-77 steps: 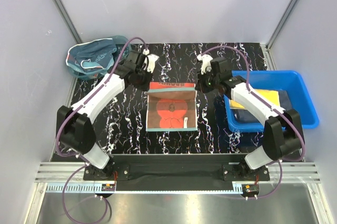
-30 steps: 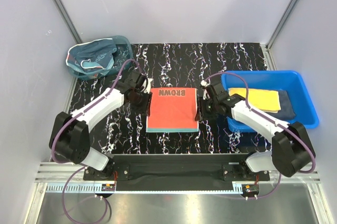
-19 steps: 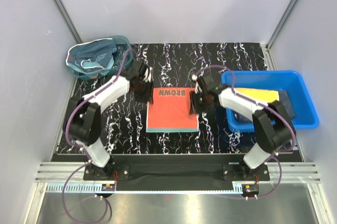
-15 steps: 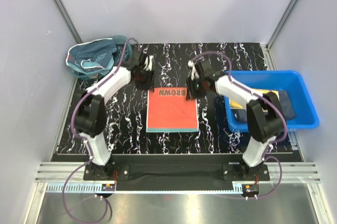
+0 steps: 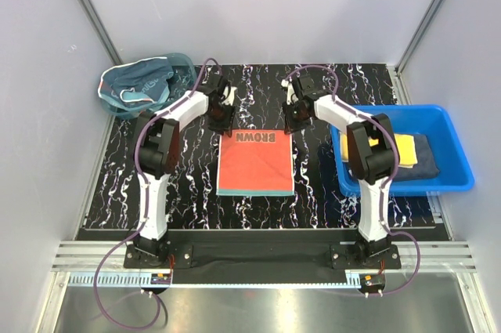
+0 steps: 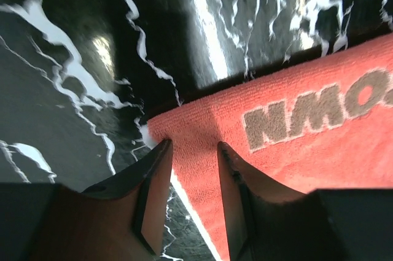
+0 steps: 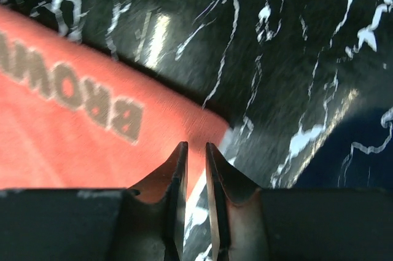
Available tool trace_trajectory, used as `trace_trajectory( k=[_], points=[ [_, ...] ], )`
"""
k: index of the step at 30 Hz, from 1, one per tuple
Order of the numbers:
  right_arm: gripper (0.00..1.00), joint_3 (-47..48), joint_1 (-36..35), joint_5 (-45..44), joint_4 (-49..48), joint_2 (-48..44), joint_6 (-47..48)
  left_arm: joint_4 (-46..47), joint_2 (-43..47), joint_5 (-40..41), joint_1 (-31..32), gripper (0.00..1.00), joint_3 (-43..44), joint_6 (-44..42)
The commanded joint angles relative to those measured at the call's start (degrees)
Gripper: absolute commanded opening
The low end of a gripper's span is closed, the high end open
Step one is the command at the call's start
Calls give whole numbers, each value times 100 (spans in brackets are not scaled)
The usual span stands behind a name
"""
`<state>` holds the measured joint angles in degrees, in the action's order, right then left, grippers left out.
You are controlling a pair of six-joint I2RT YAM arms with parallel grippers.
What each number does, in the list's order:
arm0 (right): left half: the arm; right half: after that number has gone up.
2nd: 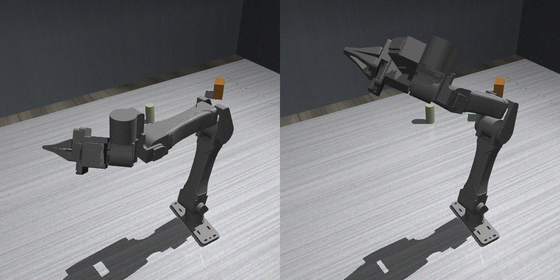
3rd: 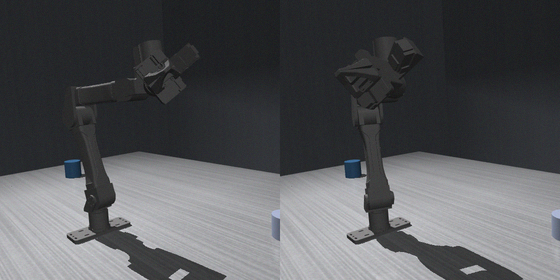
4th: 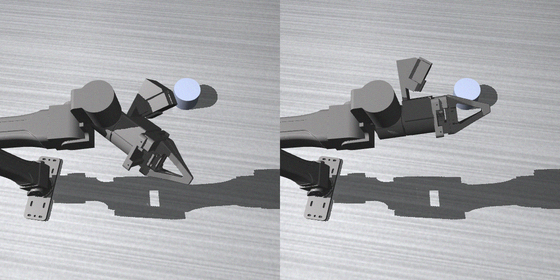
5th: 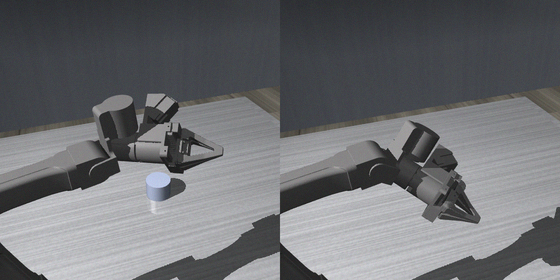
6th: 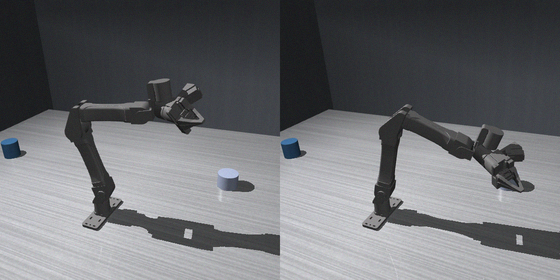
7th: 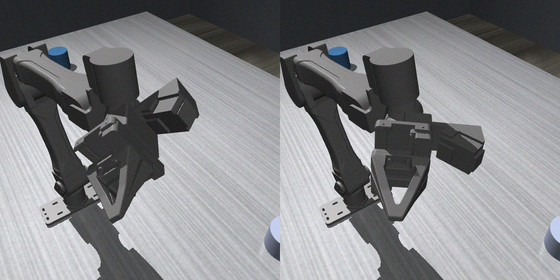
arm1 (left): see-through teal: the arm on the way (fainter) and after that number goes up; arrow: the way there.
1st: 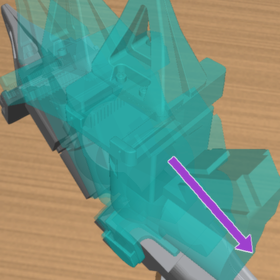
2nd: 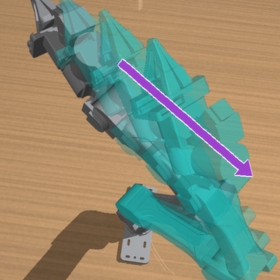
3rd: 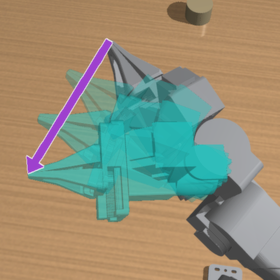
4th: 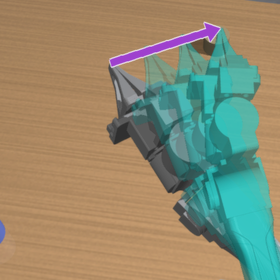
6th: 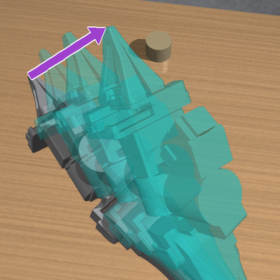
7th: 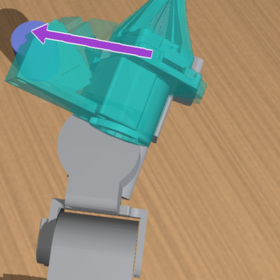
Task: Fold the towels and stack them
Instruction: Fold the towel
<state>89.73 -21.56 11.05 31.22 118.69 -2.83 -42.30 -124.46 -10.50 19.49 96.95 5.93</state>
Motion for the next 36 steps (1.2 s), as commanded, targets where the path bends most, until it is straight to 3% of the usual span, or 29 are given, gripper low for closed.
trace_trajectory(
  k=[1, 9, 17, 26, 30, 36],
  points=[
    [23, 413, 47, -85, 68, 390, 248, 47, -139, 48, -41, 41, 316, -101],
    [24, 527, 214, -174, 217, 269, 651, -515, 115, -39, -59, 43, 764, -557],
    [44, 827, 301, 1001, 771, 48, 1495, -788, -87, -268, -156, 45, 1195, -1279],
    [46, 1151, 459, 1013, 1043, 408, 1987, -736, -482, -382, -296, 45, 1388, -1727],
    [54, 1503, 539, 1355, 1351, 628, 2339, -700, -605, -575, -331, 45, 1476, -1850],
    [50, 2197, 583, 1681, 2079, 1190, 2691, -797, -772, -699, -349, 43, 1520, -1991]
  ],
)
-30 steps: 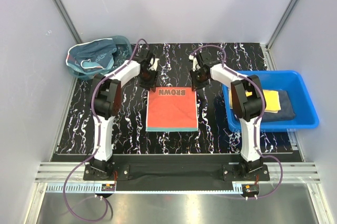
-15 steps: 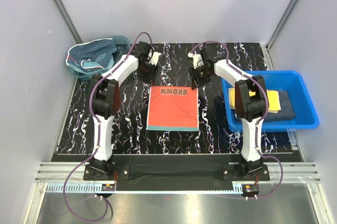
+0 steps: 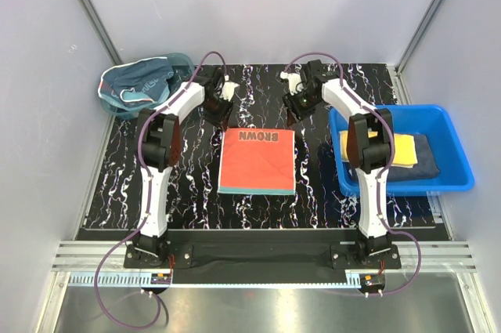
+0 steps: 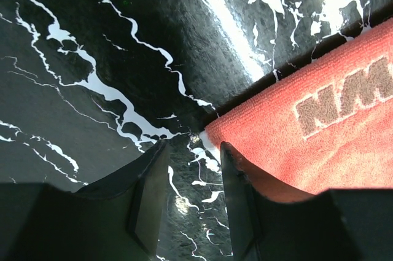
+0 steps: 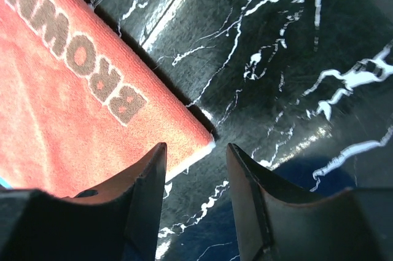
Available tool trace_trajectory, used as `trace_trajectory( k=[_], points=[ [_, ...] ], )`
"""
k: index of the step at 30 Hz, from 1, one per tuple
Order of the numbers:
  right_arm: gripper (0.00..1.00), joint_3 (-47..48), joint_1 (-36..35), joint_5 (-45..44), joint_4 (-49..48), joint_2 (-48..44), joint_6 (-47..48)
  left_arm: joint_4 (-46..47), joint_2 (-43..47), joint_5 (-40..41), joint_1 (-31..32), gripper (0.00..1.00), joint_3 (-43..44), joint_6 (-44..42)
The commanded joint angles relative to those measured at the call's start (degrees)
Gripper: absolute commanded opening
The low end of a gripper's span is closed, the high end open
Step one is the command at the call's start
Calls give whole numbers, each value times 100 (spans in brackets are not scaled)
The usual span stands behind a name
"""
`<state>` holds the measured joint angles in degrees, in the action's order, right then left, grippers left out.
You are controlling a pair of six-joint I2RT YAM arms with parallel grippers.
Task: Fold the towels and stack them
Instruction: Fold the towel
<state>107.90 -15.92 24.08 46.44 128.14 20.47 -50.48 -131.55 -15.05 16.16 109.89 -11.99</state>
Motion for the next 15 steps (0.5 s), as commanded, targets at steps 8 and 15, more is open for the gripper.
trace_trajectory(
  k=[8, 15],
  points=[
    [49, 741, 98, 493, 920, 774, 660, 38, -222, -526, -52, 36, 165, -330],
    [38, 715, 133, 466, 973, 889, 774, 12, -354, -437, -78, 30, 244, -401]
  ],
)
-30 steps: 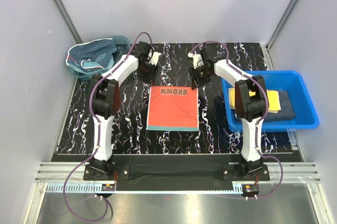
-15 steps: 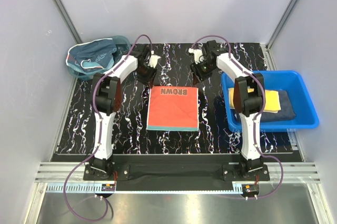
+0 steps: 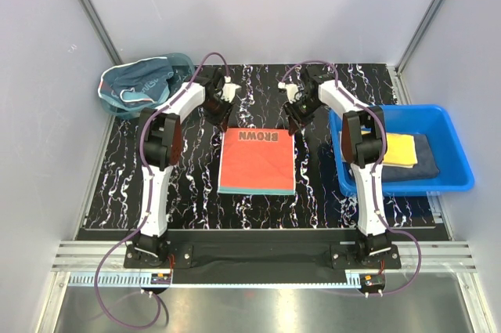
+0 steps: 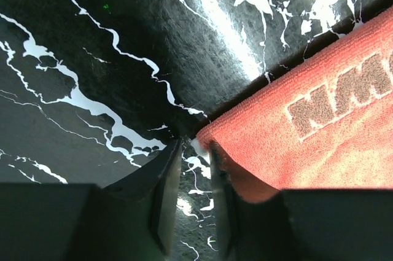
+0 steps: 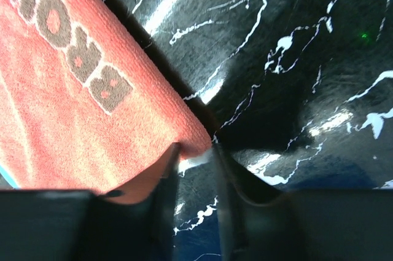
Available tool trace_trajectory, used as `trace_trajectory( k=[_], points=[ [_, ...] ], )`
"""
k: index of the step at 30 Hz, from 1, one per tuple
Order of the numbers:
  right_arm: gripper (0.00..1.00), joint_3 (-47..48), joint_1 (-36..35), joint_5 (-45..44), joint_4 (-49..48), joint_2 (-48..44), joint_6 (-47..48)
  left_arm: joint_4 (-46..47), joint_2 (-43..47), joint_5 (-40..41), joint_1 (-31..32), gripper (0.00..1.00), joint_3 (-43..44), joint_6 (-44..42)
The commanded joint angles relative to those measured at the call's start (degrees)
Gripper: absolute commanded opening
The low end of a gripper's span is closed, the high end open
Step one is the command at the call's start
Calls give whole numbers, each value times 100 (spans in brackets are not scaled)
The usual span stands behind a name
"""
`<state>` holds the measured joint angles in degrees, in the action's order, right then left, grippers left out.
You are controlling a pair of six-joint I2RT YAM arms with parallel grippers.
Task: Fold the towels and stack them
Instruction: Fold the towel
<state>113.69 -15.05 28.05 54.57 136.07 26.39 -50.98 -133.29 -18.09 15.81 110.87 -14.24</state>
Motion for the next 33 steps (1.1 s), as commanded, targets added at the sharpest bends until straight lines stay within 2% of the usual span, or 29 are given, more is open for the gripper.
trace_trajectory(
  k=[1, 7, 10, 13, 18, 27, 33],
  points=[
    [33, 127, 55, 69, 160, 95, 191, 79, -188, -186, -52, 28, 163, -184],
    [28, 206, 90, 51, 212, 77, 270, -69, -302, -274, -70, 23, 347, -246],
    [20, 241, 81, 77, 160, 78, 279, -114, -373, -336, -61, 15, 453, -255],
    [8, 259, 81, 60, 81, 60, 296, -140, -416, -414, -70, 0, 505, -290],
    [0, 303, 81, -10, -147, -19, 323, -202, -426, -257, -70, 0, 699, -246],
    [0, 145, 90, -186, -868, -607, 358, 9, -22, -116, -166, 0, 919, 97],
    [0, -548, 81, -476, -1667, -1318, 340, 281, 506, -20, -166, 0, 559, 132]
  ],
)
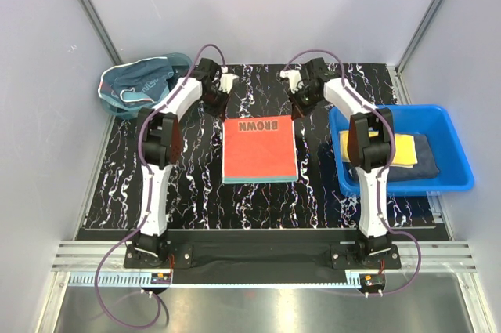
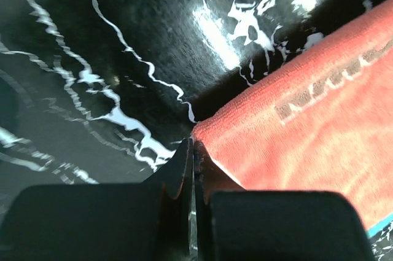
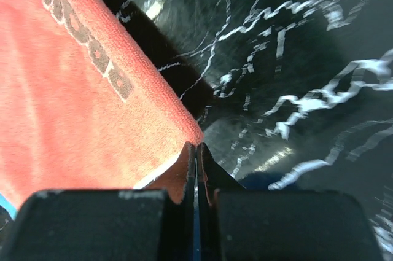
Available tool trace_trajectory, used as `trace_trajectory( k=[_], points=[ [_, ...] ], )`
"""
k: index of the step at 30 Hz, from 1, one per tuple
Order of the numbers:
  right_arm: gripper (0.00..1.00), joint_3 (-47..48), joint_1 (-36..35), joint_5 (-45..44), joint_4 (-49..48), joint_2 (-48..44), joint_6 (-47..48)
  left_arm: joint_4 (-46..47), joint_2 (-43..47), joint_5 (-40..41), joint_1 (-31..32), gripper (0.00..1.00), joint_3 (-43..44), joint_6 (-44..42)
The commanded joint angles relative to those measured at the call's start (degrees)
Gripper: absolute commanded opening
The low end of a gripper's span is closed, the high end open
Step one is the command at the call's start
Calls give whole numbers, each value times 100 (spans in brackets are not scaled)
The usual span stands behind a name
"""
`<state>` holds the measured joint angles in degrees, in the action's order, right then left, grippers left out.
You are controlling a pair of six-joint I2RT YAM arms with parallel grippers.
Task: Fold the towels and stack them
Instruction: Fold the towel
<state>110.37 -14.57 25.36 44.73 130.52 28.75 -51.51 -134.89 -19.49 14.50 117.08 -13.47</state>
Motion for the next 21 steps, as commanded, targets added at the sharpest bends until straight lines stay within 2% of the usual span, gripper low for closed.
trace_trajectory(
  k=[1, 14, 21],
  points=[
    [0, -330, 42, -268, -781, -843, 113, 334, 761, 164, -35, 0, -80, 47],
    [0, -2079, 24, -277, -2116, -2030, -54, 642, 1825, 59, 9, 0, -1029, 126],
    [0, -2985, -81, -567, -2723, -2794, -379, 466, 2212, 384, 290, 0, -1433, 91]
  ],
)
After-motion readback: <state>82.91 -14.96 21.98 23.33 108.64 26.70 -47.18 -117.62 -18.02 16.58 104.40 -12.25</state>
